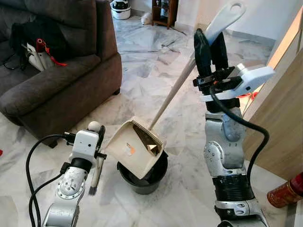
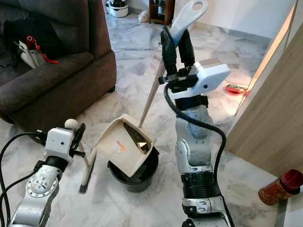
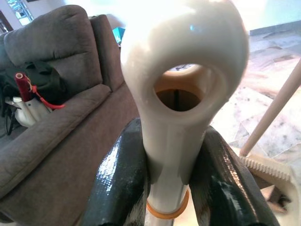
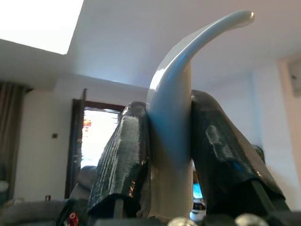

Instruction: Sweep floor

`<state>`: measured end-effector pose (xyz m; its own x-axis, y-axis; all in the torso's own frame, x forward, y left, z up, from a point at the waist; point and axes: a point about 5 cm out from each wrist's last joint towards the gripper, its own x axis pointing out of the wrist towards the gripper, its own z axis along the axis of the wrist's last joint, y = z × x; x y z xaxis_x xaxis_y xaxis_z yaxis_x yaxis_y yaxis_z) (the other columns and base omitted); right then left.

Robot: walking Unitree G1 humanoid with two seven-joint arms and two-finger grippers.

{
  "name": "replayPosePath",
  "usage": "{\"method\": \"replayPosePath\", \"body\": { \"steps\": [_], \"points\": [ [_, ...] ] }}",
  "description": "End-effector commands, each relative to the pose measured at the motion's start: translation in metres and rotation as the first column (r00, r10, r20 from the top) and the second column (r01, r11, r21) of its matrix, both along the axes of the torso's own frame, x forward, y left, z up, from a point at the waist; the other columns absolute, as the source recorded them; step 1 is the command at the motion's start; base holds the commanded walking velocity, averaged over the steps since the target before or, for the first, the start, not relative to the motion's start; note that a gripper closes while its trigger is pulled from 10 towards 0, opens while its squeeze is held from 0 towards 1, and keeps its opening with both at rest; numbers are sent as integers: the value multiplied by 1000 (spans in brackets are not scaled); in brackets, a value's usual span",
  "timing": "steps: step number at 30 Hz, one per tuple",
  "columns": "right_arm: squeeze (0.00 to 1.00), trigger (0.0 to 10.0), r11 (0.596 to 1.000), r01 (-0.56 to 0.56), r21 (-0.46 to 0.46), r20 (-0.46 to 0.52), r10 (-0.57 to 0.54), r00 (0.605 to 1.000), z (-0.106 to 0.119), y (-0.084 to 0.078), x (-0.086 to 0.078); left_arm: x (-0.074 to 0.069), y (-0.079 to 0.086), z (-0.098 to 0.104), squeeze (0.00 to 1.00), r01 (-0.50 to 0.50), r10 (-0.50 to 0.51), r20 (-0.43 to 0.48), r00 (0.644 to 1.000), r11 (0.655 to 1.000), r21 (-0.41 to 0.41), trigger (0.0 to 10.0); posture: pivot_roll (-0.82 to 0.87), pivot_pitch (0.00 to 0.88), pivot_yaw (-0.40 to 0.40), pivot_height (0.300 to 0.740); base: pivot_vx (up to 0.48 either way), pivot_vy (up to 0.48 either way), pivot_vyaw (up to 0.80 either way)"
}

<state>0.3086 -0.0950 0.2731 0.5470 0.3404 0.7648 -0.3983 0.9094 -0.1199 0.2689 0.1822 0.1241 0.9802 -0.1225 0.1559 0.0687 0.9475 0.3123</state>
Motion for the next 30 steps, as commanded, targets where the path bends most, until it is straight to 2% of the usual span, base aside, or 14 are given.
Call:
{"method": "replayPosePath", "body": {
  "steps": [1, 6, 11, 19, 30],
  "points": [
    [0, 10000, 1000, 8, -11, 97, -7, 995, 14, 4, -6, 3, -2, 15, 0, 15, -16, 63, 998, 1000, 14, 10000, 117, 76, 9, 740, 0, 0, 0],
    [0, 10000, 999, 22, -40, 124, -17, 992, 15, 7, -9, 3, -2, 15, 0, 14, -15, 63, 998, 1000, 14, 10000, 116, 78, 10, 740, 0, 0, 0],
    [0, 10000, 999, 45, -26, 135, -41, 990, 16, 5, -9, 3, -1, 15, 0, 13, -14, 64, 998, 1000, 15, 10000, 117, 79, 10, 740, 0, 0, 0],
    [0, 10000, 990, 139, -28, 214, -130, 968, 23, 8, -15, 3, -1, 16, 0, 11, -12, 66, 998, 1000, 16, 10000, 118, 81, 11, 740, 0, 0, 0],
    [0, 10000, 987, 158, 10, 221, -157, 963, 25, 11, -18, 4, 1, 16, 0, 9, -10, 67, 998, 1000, 17, 10000, 119, 81, 11, 740, 0, 0, 0]
  ]
}}
